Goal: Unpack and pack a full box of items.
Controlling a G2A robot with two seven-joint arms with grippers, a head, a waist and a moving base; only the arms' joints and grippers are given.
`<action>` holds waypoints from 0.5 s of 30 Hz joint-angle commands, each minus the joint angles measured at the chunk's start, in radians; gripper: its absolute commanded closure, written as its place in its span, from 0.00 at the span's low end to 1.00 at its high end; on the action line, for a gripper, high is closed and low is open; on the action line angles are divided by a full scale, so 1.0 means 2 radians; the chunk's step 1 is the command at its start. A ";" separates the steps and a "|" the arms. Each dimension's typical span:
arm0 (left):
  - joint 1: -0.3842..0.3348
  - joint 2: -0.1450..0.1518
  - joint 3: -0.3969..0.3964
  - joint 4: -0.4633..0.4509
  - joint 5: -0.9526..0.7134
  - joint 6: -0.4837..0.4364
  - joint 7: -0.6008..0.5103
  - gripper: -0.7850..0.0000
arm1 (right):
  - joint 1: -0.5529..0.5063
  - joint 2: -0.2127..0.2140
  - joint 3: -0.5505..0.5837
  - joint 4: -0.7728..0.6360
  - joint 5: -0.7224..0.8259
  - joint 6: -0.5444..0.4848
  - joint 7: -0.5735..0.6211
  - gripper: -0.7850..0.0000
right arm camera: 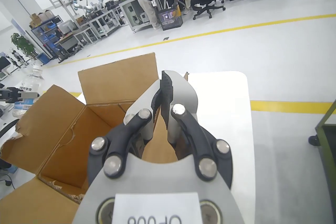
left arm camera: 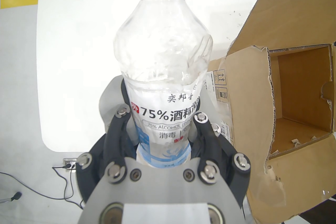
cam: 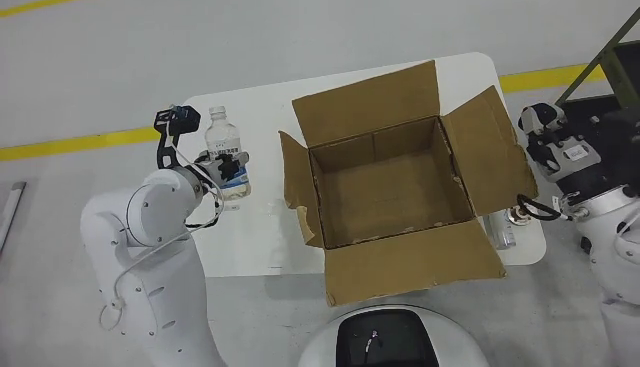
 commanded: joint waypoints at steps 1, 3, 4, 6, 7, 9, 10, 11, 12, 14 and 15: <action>0.000 0.000 0.000 0.000 0.000 0.000 0.000 1.00 | -0.001 0.000 -0.001 0.001 -0.001 0.000 0.002 1.00; 0.000 0.000 0.000 0.000 0.000 0.000 0.000 1.00 | -0.001 0.001 -0.003 0.002 -0.005 0.000 0.004 1.00; 0.000 0.000 0.000 0.000 0.000 0.000 0.000 1.00 | -0.001 0.001 -0.004 0.003 -0.007 0.000 0.006 1.00; 0.000 0.000 0.000 0.000 0.000 0.000 0.000 1.00 | -0.001 0.002 -0.007 0.006 -0.017 0.000 0.012 1.00; 0.002 0.000 0.001 -0.002 -0.003 0.000 0.012 1.00 | -0.001 0.002 -0.008 0.007 -0.017 0.001 0.011 1.00; 0.000 0.000 0.007 -0.006 -0.019 -0.002 0.037 1.00 | -0.001 0.002 -0.010 0.011 -0.020 0.005 0.011 1.00; -0.004 0.001 0.010 -0.007 -0.026 -0.001 0.044 1.00 | -0.001 0.002 -0.012 0.012 -0.021 0.007 0.011 1.00; -0.013 0.000 0.014 -0.007 -0.038 0.001 0.049 1.00 | -0.002 0.002 -0.013 0.013 -0.021 0.009 0.010 1.00; -0.021 0.000 0.017 -0.005 -0.049 0.005 0.053 1.00 | -0.002 0.002 -0.015 0.013 -0.021 0.010 0.010 1.00; -0.041 0.000 0.021 0.000 -0.075 0.015 0.061 1.00 | -0.003 0.003 -0.018 0.013 -0.035 0.008 0.010 1.00; -0.050 0.002 0.026 0.004 -0.069 0.004 0.061 1.00 | -0.004 0.003 -0.020 0.014 -0.039 0.008 0.008 1.00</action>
